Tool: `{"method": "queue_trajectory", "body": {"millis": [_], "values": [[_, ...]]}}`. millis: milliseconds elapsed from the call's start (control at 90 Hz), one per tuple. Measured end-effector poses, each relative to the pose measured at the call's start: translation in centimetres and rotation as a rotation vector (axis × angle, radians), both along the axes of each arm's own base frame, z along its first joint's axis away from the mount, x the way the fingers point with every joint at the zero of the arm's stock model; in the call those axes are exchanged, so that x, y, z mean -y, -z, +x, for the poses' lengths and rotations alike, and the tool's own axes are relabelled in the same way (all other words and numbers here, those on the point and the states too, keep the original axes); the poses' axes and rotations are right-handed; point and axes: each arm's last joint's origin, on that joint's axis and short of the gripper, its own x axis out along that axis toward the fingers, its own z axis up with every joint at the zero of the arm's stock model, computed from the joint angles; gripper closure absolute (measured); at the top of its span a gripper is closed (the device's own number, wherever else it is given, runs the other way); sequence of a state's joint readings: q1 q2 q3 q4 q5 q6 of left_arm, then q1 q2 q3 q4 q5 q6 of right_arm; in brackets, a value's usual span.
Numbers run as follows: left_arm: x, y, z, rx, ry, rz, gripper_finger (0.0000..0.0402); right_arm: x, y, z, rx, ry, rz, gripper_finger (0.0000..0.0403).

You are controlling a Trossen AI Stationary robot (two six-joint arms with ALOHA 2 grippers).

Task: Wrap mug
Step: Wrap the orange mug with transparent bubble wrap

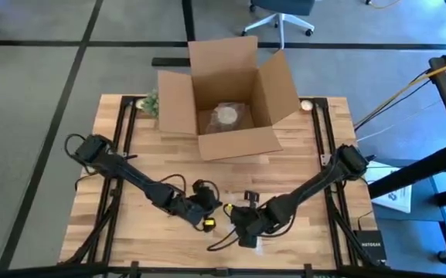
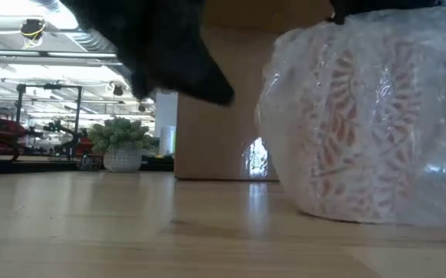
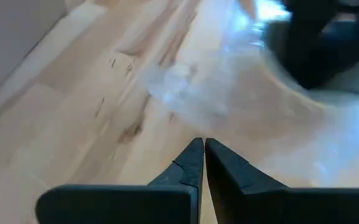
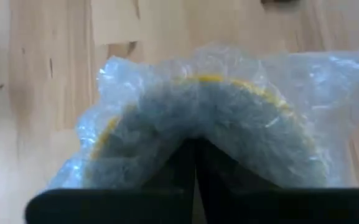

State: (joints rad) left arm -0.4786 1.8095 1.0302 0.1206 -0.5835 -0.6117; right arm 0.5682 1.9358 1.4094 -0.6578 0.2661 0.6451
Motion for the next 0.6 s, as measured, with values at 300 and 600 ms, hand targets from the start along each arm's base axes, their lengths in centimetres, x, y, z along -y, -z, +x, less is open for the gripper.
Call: {"method": "queue_trajectory", "body": {"millis": [300, 600], "values": [[-0.6, 0.0, 2.3, 0.131, 0.128, -0.118, 0.0402, 0.3, 0.0, 0.4, 0.016, -0.012, -0.004, 0.0402], [1.5, -1.4, 2.1, 0.227, 0.21, -0.179, 0.0402, 0.8, -0.1, 0.8, 0.023, -0.022, 0.003, 0.0402]]}}
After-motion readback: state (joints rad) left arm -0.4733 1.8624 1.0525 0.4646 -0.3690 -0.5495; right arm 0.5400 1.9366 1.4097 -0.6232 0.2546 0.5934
